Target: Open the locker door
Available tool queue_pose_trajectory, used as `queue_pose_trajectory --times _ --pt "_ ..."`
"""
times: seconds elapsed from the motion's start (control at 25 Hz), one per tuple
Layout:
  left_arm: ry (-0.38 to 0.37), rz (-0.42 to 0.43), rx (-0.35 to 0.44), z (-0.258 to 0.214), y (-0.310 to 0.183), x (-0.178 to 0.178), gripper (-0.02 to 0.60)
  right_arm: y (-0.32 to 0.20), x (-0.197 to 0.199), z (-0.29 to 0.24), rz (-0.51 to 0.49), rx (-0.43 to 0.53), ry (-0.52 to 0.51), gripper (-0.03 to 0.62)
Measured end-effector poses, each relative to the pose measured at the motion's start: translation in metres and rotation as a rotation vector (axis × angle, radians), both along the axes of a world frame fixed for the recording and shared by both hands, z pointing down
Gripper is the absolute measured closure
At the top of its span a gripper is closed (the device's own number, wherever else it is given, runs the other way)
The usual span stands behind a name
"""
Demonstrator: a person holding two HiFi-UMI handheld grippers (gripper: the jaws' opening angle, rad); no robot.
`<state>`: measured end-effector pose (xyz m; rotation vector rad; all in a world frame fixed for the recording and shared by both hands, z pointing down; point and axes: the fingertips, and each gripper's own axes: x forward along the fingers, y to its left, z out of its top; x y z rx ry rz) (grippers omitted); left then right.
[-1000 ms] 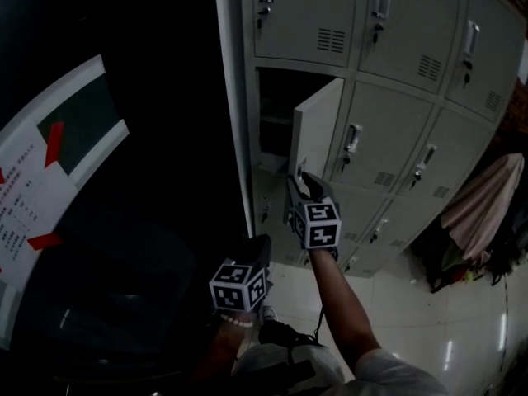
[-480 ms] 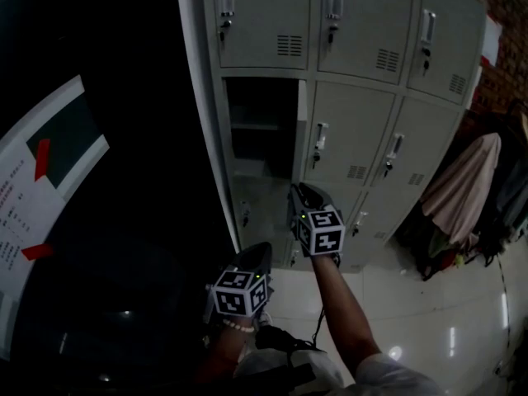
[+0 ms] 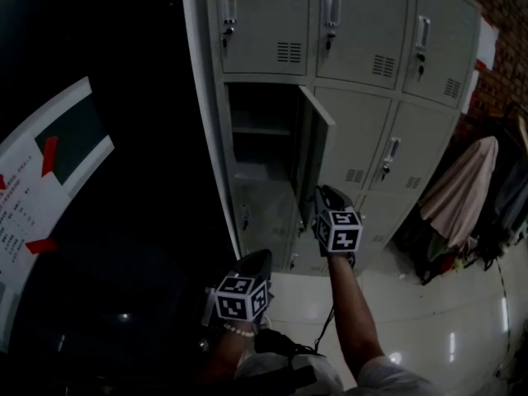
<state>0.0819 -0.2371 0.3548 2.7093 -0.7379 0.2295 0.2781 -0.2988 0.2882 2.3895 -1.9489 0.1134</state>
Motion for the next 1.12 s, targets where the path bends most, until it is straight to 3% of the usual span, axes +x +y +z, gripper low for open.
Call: queue_pose_trajectory --times 0.28,0.6,0.92,1.0,1.12 --pt "-0.003 0.003 0.011 -0.003 -0.001 -0.002 0.589 0.012 0.034 -0.001 0.076 -0.017 0.011 0.516" --pt "0.002 -0.009 0.027 -0.011 -0.002 -0.01 0.589 0.014 0.027 0.0 0.082 -0.015 0.034 0.514" --pt "0.024 -0.056 0.014 -0.012 0.004 -0.04 0.589 0.049 -0.017 -0.011 0.013 -0.009 0.079 0.519" --pt "0.032 -0.065 -0.003 -0.009 0.009 -0.047 0.589 0.064 -0.036 -0.006 -0.019 -0.023 0.078 0.589" --pt "0.049 -0.074 -0.036 -0.002 0.019 -0.055 0.589 0.085 -0.067 0.008 -0.087 -0.054 0.047 0.591"
